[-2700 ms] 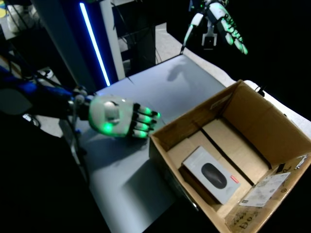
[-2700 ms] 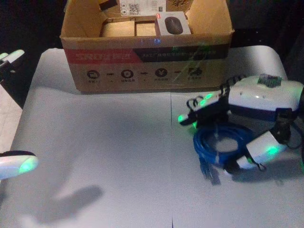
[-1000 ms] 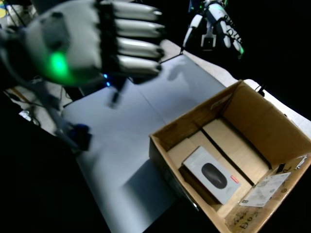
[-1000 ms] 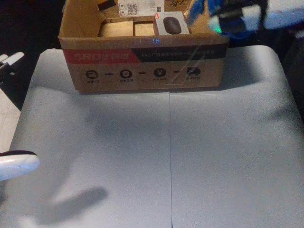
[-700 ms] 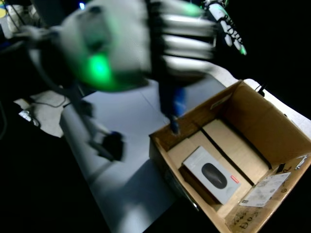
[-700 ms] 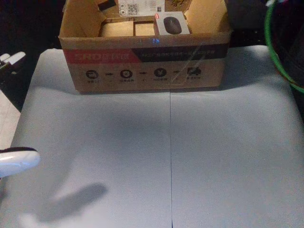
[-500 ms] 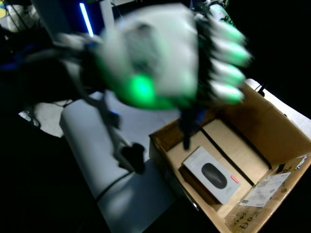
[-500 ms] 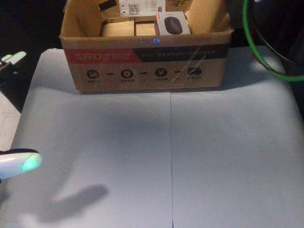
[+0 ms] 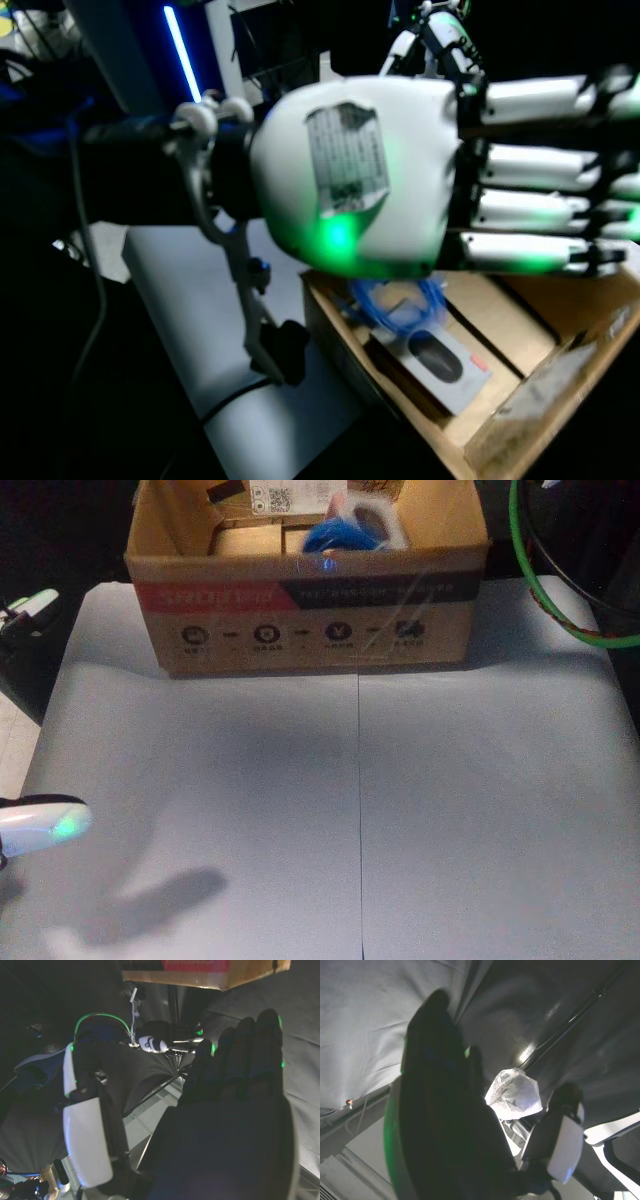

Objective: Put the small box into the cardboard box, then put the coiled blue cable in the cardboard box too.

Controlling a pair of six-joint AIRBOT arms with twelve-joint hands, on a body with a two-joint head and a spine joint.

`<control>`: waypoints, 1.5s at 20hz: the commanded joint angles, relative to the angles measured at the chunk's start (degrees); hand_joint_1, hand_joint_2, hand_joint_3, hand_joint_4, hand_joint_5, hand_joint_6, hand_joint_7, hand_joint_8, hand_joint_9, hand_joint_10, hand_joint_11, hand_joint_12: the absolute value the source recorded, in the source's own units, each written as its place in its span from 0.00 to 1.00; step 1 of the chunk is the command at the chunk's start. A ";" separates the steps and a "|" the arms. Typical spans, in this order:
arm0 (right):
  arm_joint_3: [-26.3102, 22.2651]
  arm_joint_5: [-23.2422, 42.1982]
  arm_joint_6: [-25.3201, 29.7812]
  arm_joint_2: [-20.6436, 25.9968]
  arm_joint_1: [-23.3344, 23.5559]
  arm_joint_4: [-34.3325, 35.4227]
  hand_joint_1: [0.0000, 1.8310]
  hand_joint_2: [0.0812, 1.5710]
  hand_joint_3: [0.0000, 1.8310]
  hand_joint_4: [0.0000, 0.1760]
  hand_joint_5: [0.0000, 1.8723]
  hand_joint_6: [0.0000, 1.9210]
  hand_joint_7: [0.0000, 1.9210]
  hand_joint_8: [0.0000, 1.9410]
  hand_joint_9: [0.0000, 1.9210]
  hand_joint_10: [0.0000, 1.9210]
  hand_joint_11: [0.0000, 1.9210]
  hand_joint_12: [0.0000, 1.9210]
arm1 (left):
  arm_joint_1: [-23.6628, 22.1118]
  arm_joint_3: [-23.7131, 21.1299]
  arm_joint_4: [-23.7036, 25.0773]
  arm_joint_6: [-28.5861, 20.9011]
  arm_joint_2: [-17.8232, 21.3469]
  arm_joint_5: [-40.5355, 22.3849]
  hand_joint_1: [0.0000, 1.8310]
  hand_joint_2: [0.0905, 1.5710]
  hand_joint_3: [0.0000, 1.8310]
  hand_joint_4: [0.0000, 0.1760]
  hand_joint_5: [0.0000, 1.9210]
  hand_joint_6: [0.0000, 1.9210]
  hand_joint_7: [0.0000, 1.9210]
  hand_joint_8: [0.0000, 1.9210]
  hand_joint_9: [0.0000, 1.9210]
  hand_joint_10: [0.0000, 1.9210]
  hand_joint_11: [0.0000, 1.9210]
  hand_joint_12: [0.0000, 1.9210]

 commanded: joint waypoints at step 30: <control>-37.83 63.33 0.56 25.33 -64.81 45.37 0.39 0.52 0.00 1.00 0.05 0.01 0.00 0.00 0.00 0.00 0.00 0.00 | 0.15 -0.80 -2.28 -0.19 -0.09 -12.66 0.30 0.51 0.00 1.00 0.04 0.00 0.02 0.00 0.00 0.00 0.00 0.00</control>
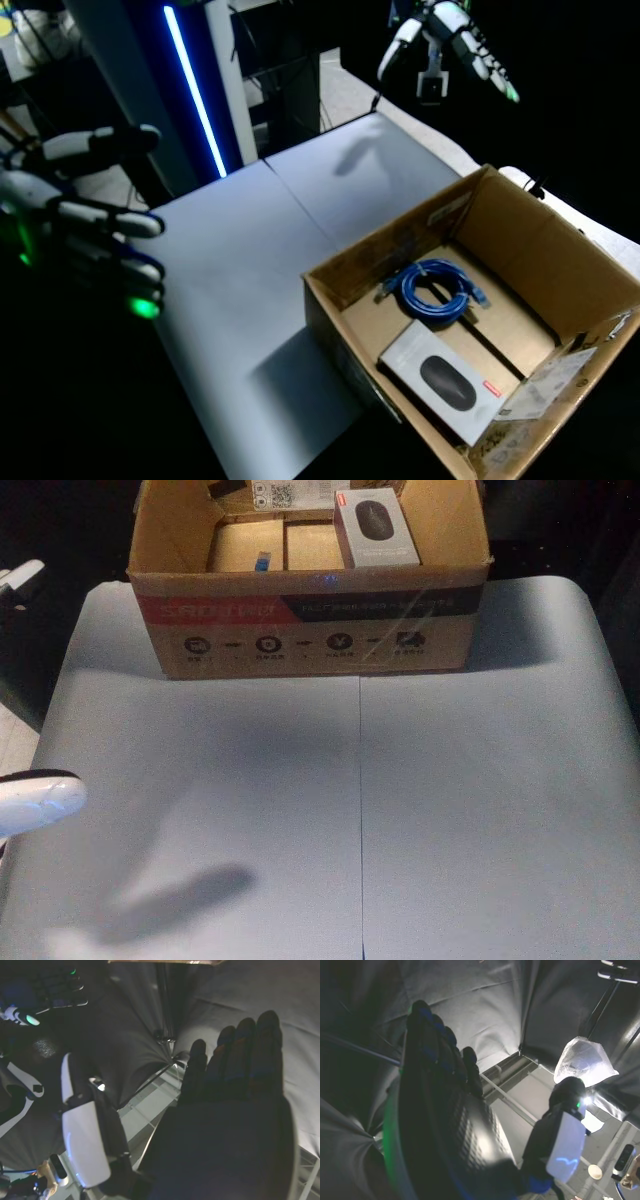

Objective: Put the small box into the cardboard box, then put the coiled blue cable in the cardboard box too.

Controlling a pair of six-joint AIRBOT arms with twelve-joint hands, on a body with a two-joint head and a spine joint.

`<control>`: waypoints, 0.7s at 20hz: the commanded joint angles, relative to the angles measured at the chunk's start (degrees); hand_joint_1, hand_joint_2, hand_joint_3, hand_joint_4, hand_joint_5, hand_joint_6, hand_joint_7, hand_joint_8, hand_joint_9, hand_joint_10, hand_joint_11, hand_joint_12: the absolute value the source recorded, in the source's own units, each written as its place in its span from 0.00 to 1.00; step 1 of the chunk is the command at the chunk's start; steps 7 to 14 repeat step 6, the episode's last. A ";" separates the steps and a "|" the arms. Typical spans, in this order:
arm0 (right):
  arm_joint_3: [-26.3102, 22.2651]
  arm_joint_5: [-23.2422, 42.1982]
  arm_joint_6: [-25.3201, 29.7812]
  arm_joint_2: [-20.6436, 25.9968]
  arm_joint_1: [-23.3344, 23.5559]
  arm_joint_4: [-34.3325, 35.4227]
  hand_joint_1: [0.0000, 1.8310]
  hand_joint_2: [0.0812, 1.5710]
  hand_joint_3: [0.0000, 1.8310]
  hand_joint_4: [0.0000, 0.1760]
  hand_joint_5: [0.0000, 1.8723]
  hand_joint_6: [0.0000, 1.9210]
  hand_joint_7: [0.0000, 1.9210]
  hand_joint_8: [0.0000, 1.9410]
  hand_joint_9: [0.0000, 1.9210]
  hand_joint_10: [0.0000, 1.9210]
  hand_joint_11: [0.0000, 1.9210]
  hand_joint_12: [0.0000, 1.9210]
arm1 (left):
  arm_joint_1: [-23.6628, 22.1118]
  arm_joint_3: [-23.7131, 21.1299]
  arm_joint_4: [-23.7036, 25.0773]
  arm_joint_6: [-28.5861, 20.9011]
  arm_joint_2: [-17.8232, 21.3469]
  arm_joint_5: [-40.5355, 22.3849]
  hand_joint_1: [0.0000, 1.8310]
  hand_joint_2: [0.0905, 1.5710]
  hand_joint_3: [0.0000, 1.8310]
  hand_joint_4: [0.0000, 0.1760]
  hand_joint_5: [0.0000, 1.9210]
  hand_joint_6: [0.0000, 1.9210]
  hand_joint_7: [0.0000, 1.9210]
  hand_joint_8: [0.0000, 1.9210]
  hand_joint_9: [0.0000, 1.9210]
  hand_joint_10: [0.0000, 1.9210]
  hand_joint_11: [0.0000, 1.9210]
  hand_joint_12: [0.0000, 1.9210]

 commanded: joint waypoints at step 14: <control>0.22 7.46 1.05 0.37 0.37 0.16 0.37 0.53 0.00 1.00 0.06 0.00 0.00 0.00 0.00 0.00 0.00 0.00 | -0.11 0.00 -0.50 -0.23 -0.08 -7.87 0.31 0.50 0.00 1.00 0.05 0.00 0.02 0.00 0.00 0.00 0.00 0.00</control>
